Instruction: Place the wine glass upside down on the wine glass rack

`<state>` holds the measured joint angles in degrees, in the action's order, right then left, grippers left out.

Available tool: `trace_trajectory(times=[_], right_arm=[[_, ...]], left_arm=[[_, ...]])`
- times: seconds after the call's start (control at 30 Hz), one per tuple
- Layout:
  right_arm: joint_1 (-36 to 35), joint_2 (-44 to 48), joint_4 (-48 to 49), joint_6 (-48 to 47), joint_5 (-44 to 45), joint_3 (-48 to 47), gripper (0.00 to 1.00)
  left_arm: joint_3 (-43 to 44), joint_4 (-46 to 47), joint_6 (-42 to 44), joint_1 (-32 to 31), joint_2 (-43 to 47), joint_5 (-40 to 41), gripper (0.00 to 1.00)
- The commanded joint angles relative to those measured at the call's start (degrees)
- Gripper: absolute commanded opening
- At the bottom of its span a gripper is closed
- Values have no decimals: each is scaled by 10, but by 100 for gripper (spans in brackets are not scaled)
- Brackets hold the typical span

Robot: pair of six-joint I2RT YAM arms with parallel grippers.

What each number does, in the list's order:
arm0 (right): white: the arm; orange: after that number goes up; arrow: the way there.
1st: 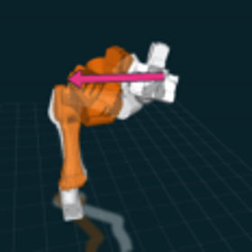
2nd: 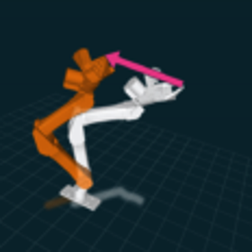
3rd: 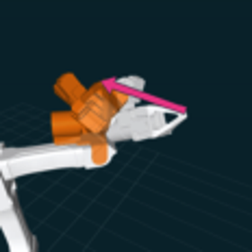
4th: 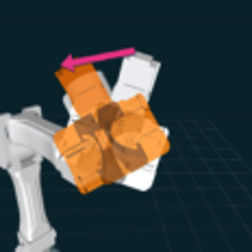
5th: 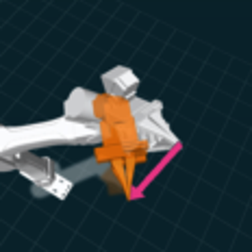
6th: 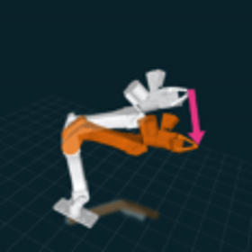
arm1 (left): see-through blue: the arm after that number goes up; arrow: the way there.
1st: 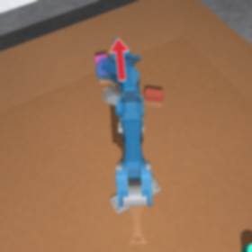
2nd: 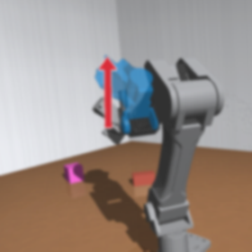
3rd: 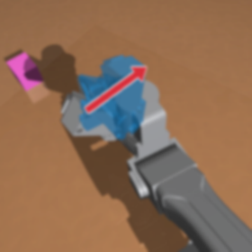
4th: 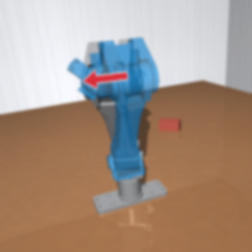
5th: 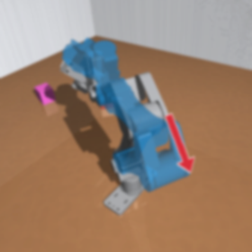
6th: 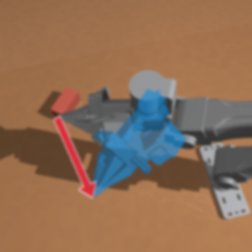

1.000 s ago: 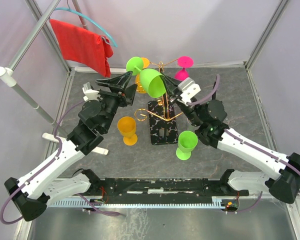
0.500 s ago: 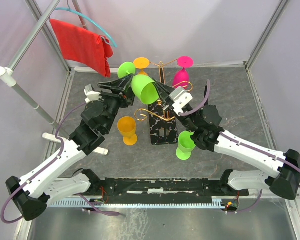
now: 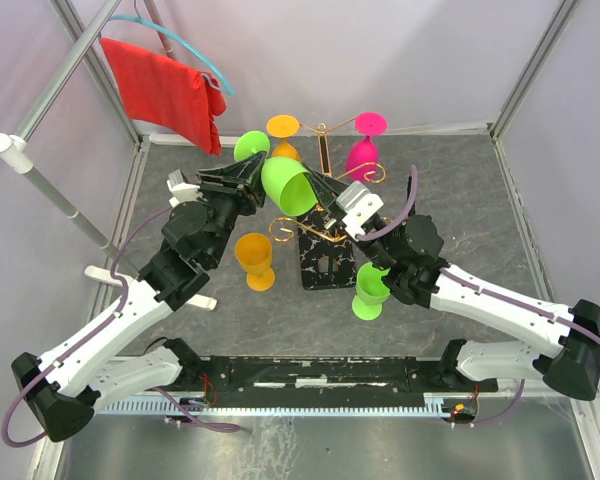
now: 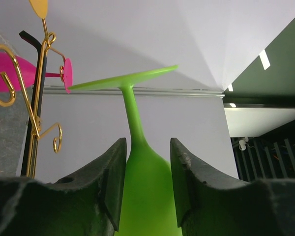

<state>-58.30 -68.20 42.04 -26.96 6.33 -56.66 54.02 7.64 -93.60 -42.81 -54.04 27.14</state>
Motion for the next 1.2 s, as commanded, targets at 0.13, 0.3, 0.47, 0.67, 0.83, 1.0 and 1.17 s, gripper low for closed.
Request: trace_trajectory(times=[0.13,0.3,0.47,0.67,0.83,1.0,1.17], right_arm=[[-10,13,36,-7,0,8,0],[-11,7,51,-9,5,7,0],[-11,8,53,-8,1,8,0],[-11,21,48,-11,10,20,0],[-11,26,45,-14,16,23,0],[-11,30,37,-17,31,26,16],[-11,39,21,-27,60,34,28]], left_arm=[[2,35,-11,3,-2,2,40],[5,46,-8,3,-13,-20,31],[5,65,9,3,-22,-33,10],[12,63,43,4,-15,-24,3],[10,63,50,4,-6,-18,3],[8,70,73,8,4,-8,3],[22,70,147,18,16,23,3]])
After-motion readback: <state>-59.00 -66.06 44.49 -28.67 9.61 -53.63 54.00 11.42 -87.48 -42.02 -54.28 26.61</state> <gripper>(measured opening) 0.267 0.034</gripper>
